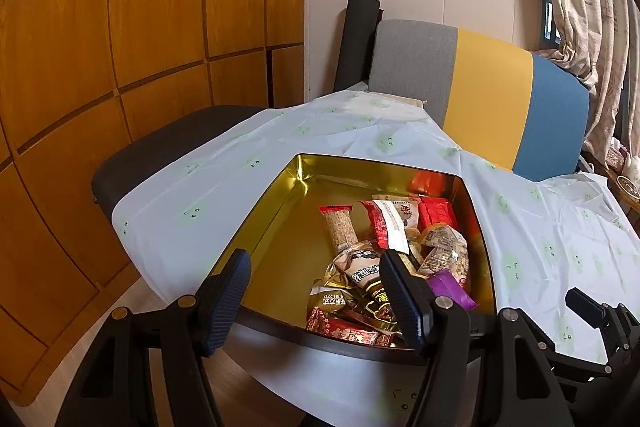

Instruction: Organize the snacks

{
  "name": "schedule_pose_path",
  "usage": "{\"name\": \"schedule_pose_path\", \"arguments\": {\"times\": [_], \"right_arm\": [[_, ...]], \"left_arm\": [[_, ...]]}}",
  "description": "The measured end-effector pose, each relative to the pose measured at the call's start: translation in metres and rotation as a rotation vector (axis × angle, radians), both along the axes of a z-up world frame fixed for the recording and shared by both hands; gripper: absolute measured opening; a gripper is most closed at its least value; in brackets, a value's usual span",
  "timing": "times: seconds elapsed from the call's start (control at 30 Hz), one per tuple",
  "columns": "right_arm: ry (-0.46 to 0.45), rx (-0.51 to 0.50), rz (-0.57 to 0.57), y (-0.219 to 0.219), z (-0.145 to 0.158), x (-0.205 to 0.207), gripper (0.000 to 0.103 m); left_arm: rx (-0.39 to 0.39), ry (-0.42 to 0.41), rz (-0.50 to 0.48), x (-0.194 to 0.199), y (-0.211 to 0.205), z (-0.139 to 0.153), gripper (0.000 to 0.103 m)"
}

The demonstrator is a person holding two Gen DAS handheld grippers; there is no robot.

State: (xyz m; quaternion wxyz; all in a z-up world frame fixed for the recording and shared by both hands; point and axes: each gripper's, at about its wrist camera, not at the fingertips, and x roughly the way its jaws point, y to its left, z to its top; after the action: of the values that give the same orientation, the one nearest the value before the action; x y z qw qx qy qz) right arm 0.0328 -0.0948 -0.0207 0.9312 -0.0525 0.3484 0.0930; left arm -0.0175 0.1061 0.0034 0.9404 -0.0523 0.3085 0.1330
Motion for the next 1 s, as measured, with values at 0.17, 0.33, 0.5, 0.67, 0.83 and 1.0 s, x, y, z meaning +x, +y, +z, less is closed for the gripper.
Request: {"name": "schedule_pose_path", "arguments": {"times": [0.17, 0.33, 0.5, 0.67, 0.83, 1.0], "right_arm": [[-0.002, -0.003, 0.003, 0.0019, -0.0005, -0.0009, 0.083], [-0.003, -0.004, 0.003, 0.0028, -0.0012, -0.0018, 0.083], [-0.001, -0.007, 0.005, 0.0034, -0.0019, -0.0024, 0.083], [0.001, -0.01, 0.008, 0.0041, -0.0027, -0.0029, 0.083], [0.001, -0.013, 0.008, 0.0042, -0.003, -0.0025, 0.084], [0.0, -0.017, 0.013, 0.0049, -0.0043, -0.0029, 0.084]], "left_arm": [[0.005, 0.002, -0.001, -0.0013, -0.0002, 0.0004, 0.068], [0.009, -0.004, -0.003, -0.0025, -0.0002, 0.0016, 0.068], [0.009, -0.02, -0.004, -0.0061, 0.0009, 0.0029, 0.068], [0.003, -0.012, -0.005, -0.0046, 0.0016, 0.0018, 0.068], [0.008, -0.009, -0.022, -0.0049, -0.0005, 0.0016, 0.068], [0.041, -0.029, -0.04, -0.0067, -0.0039, 0.0036, 0.068]]}}
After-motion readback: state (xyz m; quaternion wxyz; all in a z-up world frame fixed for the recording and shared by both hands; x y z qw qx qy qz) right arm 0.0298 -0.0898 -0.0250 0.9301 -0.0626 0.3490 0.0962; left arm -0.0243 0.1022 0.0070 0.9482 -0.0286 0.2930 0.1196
